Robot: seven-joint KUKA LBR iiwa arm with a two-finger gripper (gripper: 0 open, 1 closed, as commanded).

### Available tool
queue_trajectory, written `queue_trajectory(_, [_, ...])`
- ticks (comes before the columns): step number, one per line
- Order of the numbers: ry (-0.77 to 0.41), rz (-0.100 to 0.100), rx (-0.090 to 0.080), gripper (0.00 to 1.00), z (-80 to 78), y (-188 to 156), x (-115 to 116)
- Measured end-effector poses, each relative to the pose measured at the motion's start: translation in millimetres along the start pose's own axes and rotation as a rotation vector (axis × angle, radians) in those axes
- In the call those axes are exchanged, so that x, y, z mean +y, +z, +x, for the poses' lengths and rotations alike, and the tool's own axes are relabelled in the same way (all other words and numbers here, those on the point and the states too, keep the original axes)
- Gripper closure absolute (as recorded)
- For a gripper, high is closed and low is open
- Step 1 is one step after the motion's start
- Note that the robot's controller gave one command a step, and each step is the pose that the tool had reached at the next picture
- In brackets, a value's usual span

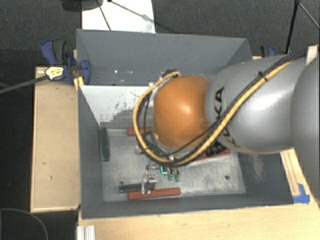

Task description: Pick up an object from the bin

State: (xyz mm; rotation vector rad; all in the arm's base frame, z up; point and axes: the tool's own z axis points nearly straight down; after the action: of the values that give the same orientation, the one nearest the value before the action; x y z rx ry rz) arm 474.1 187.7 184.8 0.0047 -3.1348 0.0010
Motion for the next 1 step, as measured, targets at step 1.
queue_trajectory(1, [0.004,-0.002,-0.008,0.0,-2.1,-4.2,-1.0])
